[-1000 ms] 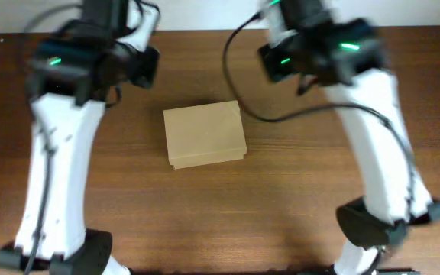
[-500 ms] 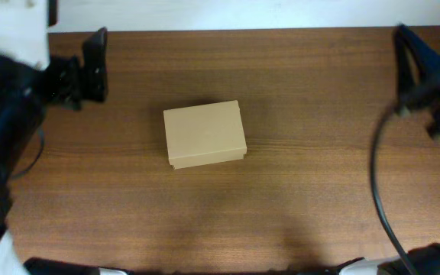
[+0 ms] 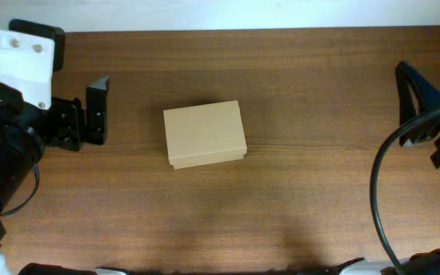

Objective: Pack container

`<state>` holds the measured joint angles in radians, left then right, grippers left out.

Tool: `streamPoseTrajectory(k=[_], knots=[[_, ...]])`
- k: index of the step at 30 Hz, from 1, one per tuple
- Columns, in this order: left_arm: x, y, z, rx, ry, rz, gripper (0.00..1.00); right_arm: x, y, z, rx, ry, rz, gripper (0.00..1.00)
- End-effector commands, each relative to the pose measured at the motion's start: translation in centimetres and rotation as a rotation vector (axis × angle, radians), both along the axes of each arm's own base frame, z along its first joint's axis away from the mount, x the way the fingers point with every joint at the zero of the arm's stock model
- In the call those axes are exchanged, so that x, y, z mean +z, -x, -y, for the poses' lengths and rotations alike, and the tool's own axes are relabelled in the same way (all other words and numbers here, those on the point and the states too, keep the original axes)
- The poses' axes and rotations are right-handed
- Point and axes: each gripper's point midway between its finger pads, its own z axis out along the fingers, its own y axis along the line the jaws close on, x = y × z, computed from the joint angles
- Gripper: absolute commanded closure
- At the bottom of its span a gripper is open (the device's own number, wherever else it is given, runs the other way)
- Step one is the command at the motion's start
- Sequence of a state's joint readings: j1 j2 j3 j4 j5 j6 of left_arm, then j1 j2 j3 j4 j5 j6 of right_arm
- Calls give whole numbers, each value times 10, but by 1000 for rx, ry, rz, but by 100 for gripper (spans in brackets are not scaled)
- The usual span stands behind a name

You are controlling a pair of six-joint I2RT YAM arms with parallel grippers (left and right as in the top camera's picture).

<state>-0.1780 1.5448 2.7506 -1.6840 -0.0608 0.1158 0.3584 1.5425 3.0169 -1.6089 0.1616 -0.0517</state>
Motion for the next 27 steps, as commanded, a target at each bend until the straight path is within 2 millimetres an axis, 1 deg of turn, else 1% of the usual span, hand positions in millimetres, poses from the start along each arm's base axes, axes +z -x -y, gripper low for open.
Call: streamPoseTrajectory(k=[1,7,24,27], knots=[[0,1,-3,13,-7,1,0,-4,-4,4,-26,2,-17,1],[0,1,-3,13,-7,1,0,-11,-4,4,-26,13,-46,1],[0,1,-3,13,-7,1,0,-11,-4,4,-27,14,-46,1],[0,1,-3,13,-7,1,0,-11,-4,6,-41,16,-46,1]])
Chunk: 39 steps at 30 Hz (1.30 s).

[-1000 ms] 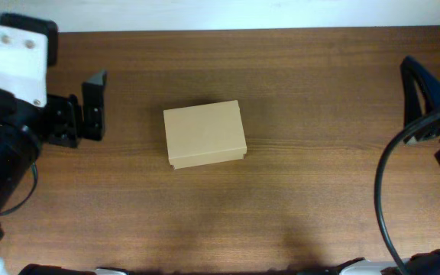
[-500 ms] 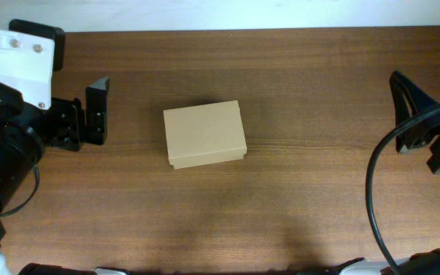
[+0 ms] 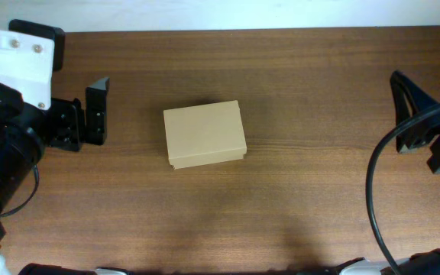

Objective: Pack container

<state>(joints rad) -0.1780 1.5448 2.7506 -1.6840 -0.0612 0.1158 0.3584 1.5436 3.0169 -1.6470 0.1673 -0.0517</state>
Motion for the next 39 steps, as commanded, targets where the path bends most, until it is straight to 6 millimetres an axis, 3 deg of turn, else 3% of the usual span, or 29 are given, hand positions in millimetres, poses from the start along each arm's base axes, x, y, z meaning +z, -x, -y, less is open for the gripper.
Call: streamPoseTrajectory(k=[1,6,14,18,21,26,36,39], knots=[[0,1,-3,13,-7,1,0,-2,-5,5,-37,3,-10,1],[0,1,-3,13,-7,1,0,-3,2,23,-109,4,-12,1],[0,1,-3,13,-7,1,0,-11,54,54,-209,-22,42,1],[0,1,-3,13,-7,1,0,-33,73,57,-228,-40,114,1],[0,1,-3,13,-7,1,0,-63,80,60,-246,-44,145,1],[0,1,-3,13,-7,1,0,-132,76,63,-265,-42,147,1],[0,1,-3,13,-7,1,0,-286,26,67,-296,-23,14,1],[0,1,-3,13,-7,1,0,-321,12,67,-296,-20,-6,1]])
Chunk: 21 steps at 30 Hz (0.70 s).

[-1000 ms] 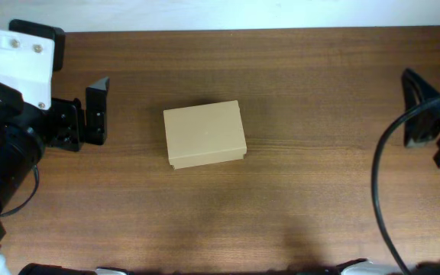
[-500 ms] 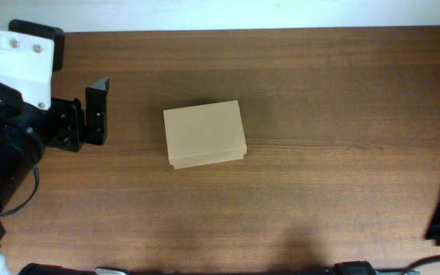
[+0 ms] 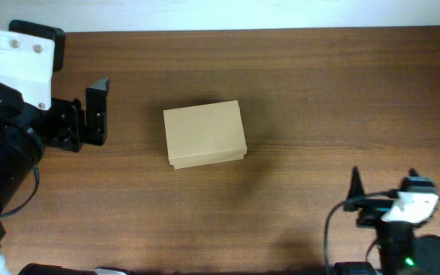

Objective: Pack container

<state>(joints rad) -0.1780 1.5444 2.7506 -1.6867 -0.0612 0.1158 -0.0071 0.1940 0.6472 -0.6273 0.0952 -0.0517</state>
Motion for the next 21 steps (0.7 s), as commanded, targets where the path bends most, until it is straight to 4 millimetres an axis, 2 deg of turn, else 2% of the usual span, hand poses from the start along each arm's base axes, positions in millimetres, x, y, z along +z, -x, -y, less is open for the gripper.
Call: streamPoseTrajectory(k=[1,8,16,21], knots=[[1,1,-3,13,-6,3,0,-28,-10,0,-2,-8,6,1],[1,1,-3,13,-6,3,0,-71,-29,1,-2,-7,107,1],[1,1,-3,13,-6,3,0,-96,-36,0,4,-7,75,1],[1,1,-3,13,-6,3,0,-132,-41,0,4,-9,3,0]])
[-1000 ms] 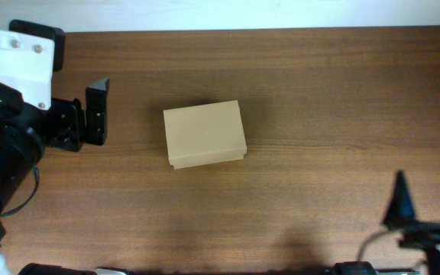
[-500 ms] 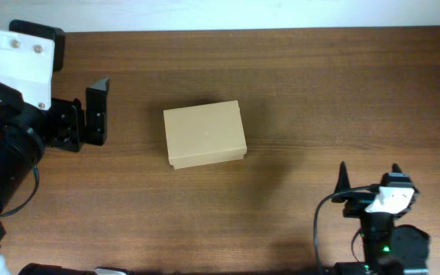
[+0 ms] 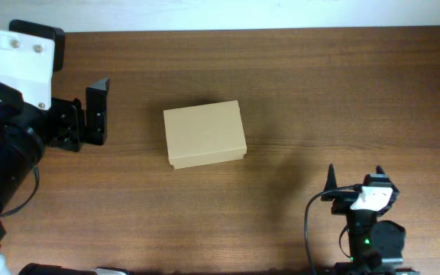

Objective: Pack container

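A closed tan cardboard box (image 3: 205,134) lies flat at the middle of the brown wooden table (image 3: 296,92) in the overhead view. My left gripper (image 3: 97,111) rests on the table to the left of the box, a short gap away, its black fingers apart with nothing between them. My right gripper (image 3: 354,183) is at the near right, below and to the right of the box, its two thin black fingers spread and empty.
The left arm's white and black body (image 3: 14,99) fills the left edge. The right arm's base with a green light (image 3: 367,243) and a black cable (image 3: 312,229) sit at the near edge.
My right gripper has shifted left and slightly nearer, from about the near right corner toward the middle of the near edge. The box and left gripper have not moved.
At first my right arm stood at the far right edge of the table, level with the box, and stayed there. Then it was down at the near right corner, fingers spread. Now it is further left. The box and left gripper held still throughout.
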`<state>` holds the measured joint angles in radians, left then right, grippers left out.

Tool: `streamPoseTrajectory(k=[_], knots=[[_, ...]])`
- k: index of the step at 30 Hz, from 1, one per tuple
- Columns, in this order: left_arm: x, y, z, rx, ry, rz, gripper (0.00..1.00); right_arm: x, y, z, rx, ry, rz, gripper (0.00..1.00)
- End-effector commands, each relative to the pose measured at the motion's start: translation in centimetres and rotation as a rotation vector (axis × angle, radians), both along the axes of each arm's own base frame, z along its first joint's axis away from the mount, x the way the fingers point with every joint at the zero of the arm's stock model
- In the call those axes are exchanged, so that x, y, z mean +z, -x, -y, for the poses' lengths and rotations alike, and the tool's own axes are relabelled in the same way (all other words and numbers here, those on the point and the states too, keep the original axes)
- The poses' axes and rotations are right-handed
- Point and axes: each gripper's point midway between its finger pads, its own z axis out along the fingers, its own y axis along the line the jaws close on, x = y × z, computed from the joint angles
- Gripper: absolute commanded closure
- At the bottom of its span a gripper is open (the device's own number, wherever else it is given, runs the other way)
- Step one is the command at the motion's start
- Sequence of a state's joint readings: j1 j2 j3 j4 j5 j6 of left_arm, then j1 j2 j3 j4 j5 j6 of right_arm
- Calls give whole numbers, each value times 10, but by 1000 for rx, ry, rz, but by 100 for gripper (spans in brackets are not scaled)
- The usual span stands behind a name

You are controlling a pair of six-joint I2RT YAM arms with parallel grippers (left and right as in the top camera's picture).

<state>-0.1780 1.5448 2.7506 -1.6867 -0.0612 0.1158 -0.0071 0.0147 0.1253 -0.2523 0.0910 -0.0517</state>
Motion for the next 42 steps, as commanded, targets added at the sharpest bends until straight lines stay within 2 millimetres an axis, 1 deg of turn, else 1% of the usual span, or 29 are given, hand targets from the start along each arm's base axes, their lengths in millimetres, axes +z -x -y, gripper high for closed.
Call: streamPoseTrajectory(k=[1,34,36,38,40,42], knots=[[1,1,-3,13,-6,4,0,-19,-2,0,-1,-8,-26,1],[0,1,-3,13,-6,2,0,-18,-3,0,-1,-8,-16,1],[-1,8,-4,13,-7,-1,0,-18,-3,0,-1,-8,-16,1],[-8,19,-6,13,-11,-23,0,-18,-3,0,-1,-8,-16,1],[-23,34,-9,13,-19,-68,0,-18,-3,0,-1,-8,-16,1],[-47,53,-12,13,-31,-134,0,-18,-3,0,-1,-8,-16,1]])
